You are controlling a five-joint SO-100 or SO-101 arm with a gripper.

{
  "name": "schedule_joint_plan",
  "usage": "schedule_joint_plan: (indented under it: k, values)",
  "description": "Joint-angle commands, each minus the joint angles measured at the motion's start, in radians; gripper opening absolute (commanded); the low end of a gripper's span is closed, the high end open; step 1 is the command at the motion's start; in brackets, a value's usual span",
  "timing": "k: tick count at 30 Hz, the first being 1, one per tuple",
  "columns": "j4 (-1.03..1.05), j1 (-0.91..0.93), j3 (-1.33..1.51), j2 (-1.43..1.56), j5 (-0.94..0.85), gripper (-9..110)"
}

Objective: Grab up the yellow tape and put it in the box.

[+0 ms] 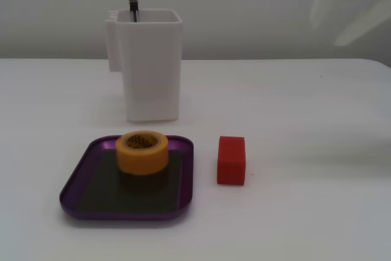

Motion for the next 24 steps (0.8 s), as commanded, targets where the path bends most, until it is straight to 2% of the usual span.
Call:
schedule_joint_plan:
  k: [1, 11, 21, 24]
  values:
    - [-0.103, 0.008, 0.184, 0.152, -0.006, 8]
    - [-0.17, 0.005, 0.6, 0.577, 0.009, 8]
    - [-0.156, 0.003, 0.699, 0.552, 0.012, 8]
    - [-0.141, 0.003, 0.699, 0.552, 0.031, 1]
